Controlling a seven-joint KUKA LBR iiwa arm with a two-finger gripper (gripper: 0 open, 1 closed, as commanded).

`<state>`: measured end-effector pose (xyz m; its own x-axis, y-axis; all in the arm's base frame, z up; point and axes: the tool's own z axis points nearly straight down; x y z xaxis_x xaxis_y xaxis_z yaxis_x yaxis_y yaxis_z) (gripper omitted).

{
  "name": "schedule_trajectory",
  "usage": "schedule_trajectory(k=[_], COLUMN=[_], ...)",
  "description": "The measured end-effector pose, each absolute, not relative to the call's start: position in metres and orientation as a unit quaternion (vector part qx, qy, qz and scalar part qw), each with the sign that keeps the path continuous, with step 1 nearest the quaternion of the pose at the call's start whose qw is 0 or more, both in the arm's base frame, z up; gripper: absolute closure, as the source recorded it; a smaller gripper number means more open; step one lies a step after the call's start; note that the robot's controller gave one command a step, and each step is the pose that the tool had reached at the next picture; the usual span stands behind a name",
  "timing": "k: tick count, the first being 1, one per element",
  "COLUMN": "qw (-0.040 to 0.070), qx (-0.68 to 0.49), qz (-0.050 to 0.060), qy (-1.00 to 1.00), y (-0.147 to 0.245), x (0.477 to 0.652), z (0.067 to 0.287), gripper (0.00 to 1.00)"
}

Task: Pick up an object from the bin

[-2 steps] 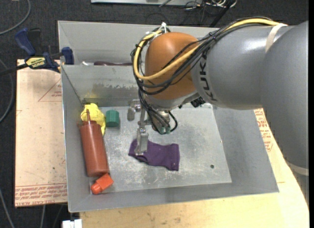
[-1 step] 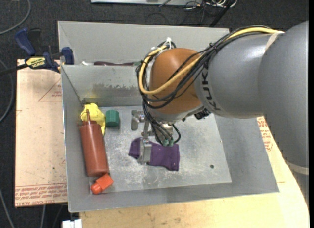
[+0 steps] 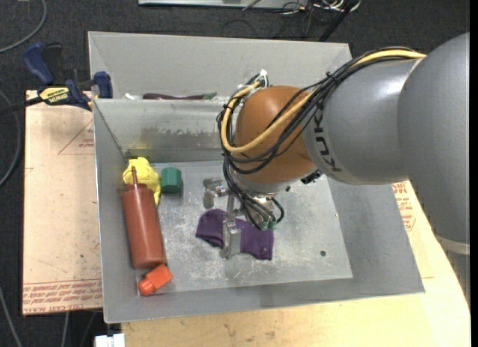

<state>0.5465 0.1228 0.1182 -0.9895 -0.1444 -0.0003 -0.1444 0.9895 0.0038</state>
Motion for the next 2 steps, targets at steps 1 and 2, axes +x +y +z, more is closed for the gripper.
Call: schedule_trajectory(k=[1,2], qw=[0.004,0.004], qx=[-0.012,-0.012], qz=[0.002,0.003], qy=[1.000,1.000], y=[0.0609,0.0610], x=[0.5720,0.5719], z=[0.0723,0.0721], gripper=[1.00,0.00])
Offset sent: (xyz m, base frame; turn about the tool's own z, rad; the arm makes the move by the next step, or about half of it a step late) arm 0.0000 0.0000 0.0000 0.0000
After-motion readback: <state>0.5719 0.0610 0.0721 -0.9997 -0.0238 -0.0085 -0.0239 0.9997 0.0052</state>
